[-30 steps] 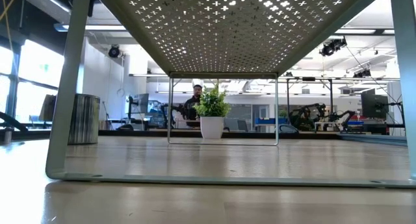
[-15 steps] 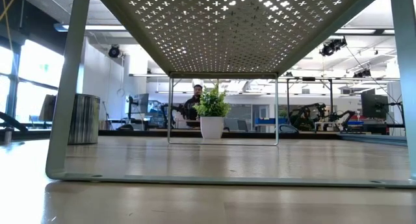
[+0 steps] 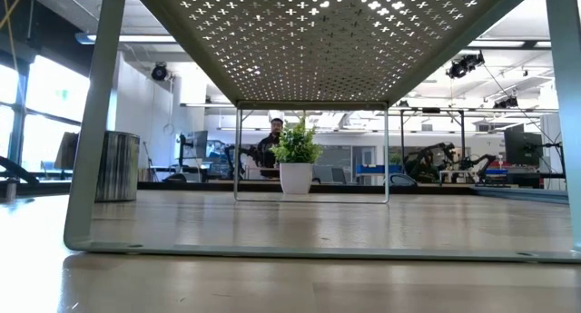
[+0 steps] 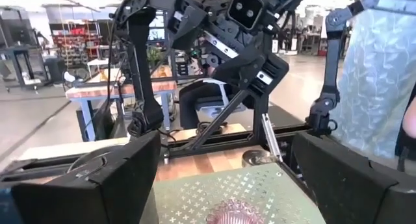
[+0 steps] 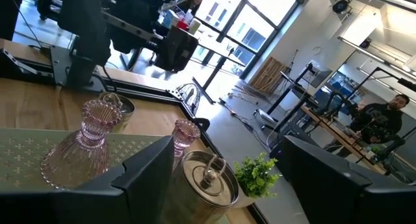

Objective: Pick & Place candle stick holders
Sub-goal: Put the top silver scented candle on the shelf

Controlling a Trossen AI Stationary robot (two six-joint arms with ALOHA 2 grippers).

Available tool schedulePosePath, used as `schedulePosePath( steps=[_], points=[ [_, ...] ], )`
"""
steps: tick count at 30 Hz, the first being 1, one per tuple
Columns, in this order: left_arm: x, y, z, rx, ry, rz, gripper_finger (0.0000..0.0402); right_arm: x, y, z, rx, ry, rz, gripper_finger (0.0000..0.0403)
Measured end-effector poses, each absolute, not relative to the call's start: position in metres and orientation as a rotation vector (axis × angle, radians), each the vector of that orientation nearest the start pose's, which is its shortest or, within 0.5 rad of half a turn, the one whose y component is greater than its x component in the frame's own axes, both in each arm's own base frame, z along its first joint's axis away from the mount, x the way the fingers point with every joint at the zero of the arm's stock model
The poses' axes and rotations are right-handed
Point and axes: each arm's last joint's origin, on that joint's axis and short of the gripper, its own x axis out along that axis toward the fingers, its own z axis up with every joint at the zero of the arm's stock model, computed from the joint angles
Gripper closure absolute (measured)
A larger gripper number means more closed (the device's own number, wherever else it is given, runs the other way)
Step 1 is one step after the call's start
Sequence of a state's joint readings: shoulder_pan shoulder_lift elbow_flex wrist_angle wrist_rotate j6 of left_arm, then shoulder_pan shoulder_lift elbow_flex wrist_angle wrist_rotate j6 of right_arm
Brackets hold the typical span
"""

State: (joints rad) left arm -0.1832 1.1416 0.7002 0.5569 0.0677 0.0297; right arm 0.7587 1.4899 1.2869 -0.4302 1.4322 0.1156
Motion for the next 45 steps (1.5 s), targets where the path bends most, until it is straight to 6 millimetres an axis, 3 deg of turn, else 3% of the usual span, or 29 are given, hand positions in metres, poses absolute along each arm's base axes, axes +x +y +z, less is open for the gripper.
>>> schedulePosePath(
  steps=[4, 10, 17, 26, 45],
  points=[
    [0.249, -0.048, 0.304, 0.041, -0.117, -0.236, 0.0049, 0.244, 0.191, 0.333, -0.465, 0.257, -0.663, 0.0126],
    [0.248, -0.053, 0.305, 0.040, -0.131, -0.229, 0.0006, 0.243, 0.191, 0.333, -0.469, 0.259, -0.663, 0.0126],
    [0.244, -0.064, 0.306, 0.003, -0.126, 0.031, 0.0015, 0.243, 0.191, 0.333, -0.460, 0.256, -0.664, 0.0126],
    [0.241, -0.076, 0.306, 0.266, -0.141, -0.047, 0.0016, 0.243, 0.191, 0.333, -0.459, 0.256, -0.664, 0.0126],
    [0.241, -0.074, 0.305, 0.248, -0.115, 0.005, 0.0002, 0.243, 0.191, 0.332, -0.460, 0.260, -0.657, 0.0126]
  ],
)
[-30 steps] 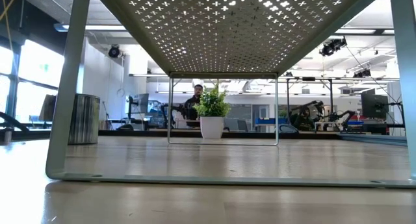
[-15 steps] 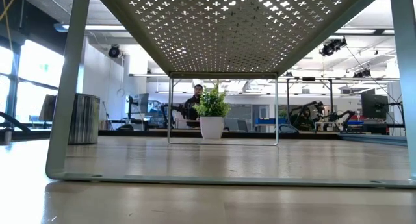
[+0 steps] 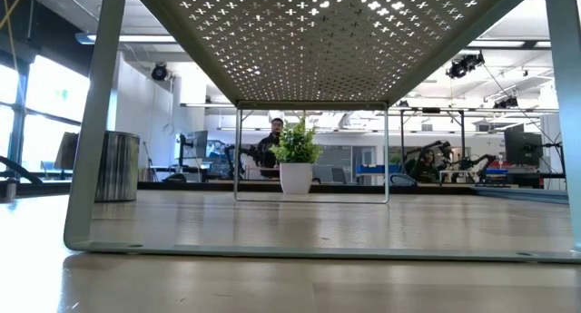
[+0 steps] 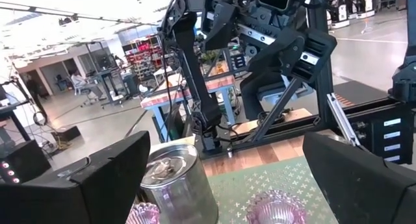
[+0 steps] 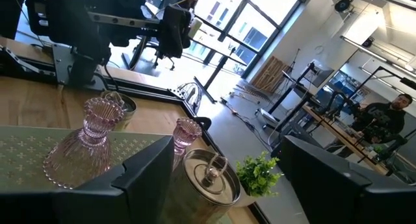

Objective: Pick & Place candle stick holders
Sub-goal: Put the top silver scented candle on the shelf

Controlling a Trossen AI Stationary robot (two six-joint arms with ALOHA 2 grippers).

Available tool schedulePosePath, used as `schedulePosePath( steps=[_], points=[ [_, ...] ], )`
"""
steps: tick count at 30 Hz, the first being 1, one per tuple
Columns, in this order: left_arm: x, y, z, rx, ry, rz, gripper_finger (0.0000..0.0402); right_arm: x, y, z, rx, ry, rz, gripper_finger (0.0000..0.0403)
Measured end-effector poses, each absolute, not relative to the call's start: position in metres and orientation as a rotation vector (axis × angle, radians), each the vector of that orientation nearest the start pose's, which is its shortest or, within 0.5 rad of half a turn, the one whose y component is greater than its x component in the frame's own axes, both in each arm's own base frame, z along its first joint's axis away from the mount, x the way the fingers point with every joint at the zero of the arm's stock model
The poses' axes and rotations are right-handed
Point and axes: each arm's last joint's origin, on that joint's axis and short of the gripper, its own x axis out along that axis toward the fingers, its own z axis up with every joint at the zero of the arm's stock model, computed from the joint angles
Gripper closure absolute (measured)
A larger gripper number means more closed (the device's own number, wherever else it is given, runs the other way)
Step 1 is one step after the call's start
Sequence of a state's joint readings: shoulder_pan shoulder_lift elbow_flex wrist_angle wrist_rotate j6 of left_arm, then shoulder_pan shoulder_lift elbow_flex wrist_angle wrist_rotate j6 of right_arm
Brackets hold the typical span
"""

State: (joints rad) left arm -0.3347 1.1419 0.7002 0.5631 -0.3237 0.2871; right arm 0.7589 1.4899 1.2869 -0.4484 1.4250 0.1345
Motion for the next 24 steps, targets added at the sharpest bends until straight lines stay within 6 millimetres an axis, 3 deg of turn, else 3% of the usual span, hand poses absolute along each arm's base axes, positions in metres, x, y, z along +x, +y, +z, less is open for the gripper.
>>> schedulePosePath(
  steps=[14, 24],
  points=[
    [0.241, -0.074, 0.305, 0.243, -0.117, 0.006, 0.0002, 0.244, 0.192, 0.331, -0.456, 0.278, -0.615, 0.0126],
    [0.241, -0.074, 0.303, 0.248, -0.103, 0.005, 0.0002, 0.257, 0.184, 0.327, -0.457, 0.400, -0.379, 0.0126]
  ],
)
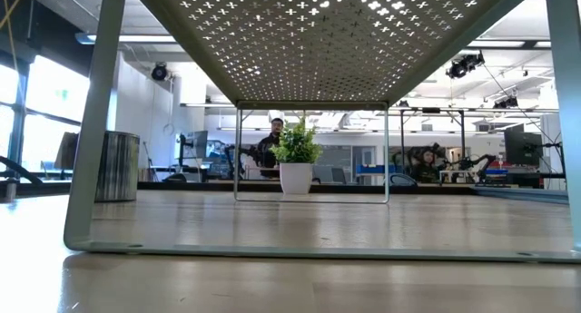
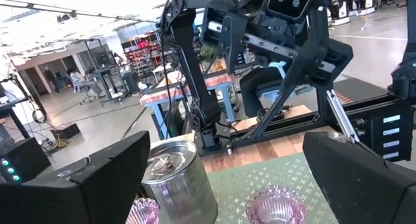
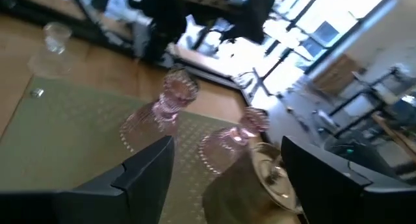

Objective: Pick & Place candle stick holders
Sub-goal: Put the top silver scented candle on the shelf

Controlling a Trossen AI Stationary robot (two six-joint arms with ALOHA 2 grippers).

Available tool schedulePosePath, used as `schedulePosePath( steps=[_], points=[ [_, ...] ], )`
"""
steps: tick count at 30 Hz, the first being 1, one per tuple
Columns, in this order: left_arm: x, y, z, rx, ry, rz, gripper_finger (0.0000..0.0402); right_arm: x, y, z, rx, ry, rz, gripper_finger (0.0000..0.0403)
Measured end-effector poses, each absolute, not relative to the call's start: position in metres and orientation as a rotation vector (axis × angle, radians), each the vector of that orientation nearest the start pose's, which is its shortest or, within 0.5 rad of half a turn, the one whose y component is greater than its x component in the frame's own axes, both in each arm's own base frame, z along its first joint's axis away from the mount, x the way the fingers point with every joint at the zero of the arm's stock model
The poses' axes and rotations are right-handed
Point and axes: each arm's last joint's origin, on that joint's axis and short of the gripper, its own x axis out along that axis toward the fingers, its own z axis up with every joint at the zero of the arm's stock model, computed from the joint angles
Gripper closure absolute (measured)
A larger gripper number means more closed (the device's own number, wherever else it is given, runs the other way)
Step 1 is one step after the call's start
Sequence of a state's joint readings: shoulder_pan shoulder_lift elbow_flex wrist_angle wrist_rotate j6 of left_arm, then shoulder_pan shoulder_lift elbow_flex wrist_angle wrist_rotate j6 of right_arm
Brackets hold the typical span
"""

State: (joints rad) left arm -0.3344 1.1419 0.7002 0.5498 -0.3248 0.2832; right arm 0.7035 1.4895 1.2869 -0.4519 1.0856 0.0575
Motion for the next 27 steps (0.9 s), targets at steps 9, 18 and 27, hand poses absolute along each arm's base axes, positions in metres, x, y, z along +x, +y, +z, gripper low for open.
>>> schedulePosePath(
  steps=[9, 18, 27],
  points=[
    [0.218, -0.078, 0.322, 0.432, -0.169, -0.002, 0.0002, 0.273, 0.161, 0.329, -0.419, 0.424, -0.409, 0.0126],
    [0.137, -0.075, 0.377, 0.393, 0.016, 0.417, 0.0002, 0.265, 0.167, 0.332, -0.463, 0.377, -0.525, 0.0126],
    [0.087, -0.055, 0.424, 0.151, 0.291, 0.174, 0.0002, 0.263, 0.168, 0.333, -0.459, 0.365, -0.531, 0.0126]
  ],
)
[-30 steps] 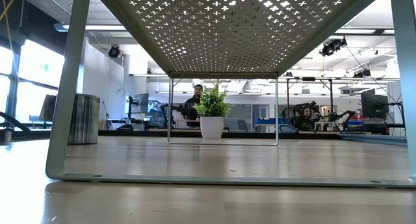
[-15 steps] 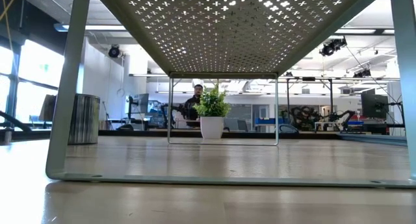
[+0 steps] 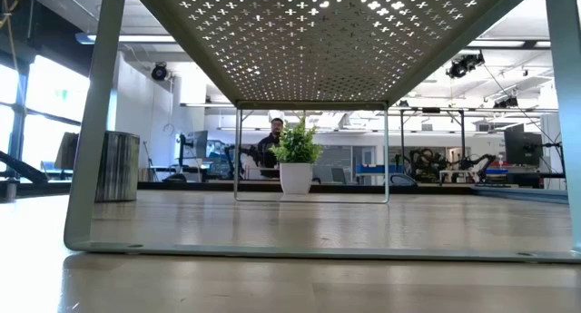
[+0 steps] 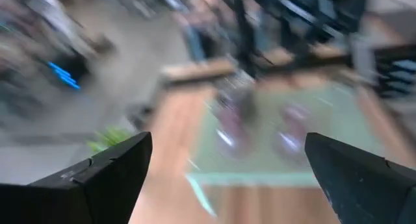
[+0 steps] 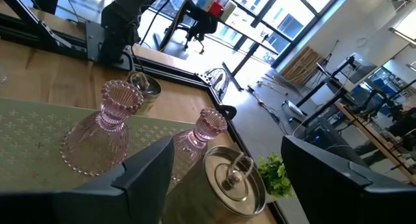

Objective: Pick & Place candle stick holders
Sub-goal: Put the top silver scented candle on the shelf

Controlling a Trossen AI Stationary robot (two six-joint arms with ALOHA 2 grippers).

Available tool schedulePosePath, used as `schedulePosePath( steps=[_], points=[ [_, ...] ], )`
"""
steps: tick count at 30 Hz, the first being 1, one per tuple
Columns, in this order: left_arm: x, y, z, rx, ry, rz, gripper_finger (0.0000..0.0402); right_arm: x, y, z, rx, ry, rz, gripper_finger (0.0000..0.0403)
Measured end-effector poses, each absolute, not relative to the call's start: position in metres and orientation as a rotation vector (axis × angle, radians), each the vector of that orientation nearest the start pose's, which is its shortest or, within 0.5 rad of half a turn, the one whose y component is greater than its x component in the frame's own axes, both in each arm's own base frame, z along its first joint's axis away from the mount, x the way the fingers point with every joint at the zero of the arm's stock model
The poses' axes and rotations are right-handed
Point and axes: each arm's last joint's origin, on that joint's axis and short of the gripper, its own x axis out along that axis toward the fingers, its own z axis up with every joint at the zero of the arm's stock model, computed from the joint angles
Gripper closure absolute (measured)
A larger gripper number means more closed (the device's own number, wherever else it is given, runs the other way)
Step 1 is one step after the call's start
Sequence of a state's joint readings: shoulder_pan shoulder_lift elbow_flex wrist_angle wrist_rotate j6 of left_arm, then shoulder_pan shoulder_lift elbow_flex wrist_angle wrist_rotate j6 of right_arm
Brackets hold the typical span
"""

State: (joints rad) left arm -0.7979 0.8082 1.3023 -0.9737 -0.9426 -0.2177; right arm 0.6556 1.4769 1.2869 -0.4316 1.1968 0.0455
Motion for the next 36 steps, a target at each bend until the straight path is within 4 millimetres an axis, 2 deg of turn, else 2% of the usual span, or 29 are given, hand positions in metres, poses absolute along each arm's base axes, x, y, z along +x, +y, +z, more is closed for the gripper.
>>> schedulePosePath(
  steps=[4, 9, 15, 18, 28, 36],
  points=[
    [0.081, -0.051, 0.432, 0.034, 0.473, 0.104, 0.0002, 0.263, 0.168, 0.334, -0.456, 0.364, -0.531, 0.0126],
    [0.078, -0.051, 0.432, -0.084, 0.659, 0.053, 0.0002, 0.263, 0.168, 0.334, -0.458, 0.364, -0.531, 0.0126],
    [0.080, -0.047, 0.421, -0.139, 0.833, 0.143, 0.0002, 0.263, 0.168, 0.334, -0.458, 0.364, -0.532, 0.0126],
    [0.085, -0.046, 0.418, -0.163, 0.855, 0.179, 0.0002, 0.263, 0.168, 0.334, -0.458, 0.364, -0.532, 0.0126],
    [0.099, -0.041, 0.413, -0.233, 0.997, 0.141, 0.0002, 0.263, 0.168, 0.334, -0.457, 0.364, -0.532, 0.0126],
    [0.106, -0.020, 0.412, -0.200, 0.998, 0.253, 0.0002, 0.263, 0.168, 0.334, -0.457, 0.364, -0.532, 0.0126]
  ],
)
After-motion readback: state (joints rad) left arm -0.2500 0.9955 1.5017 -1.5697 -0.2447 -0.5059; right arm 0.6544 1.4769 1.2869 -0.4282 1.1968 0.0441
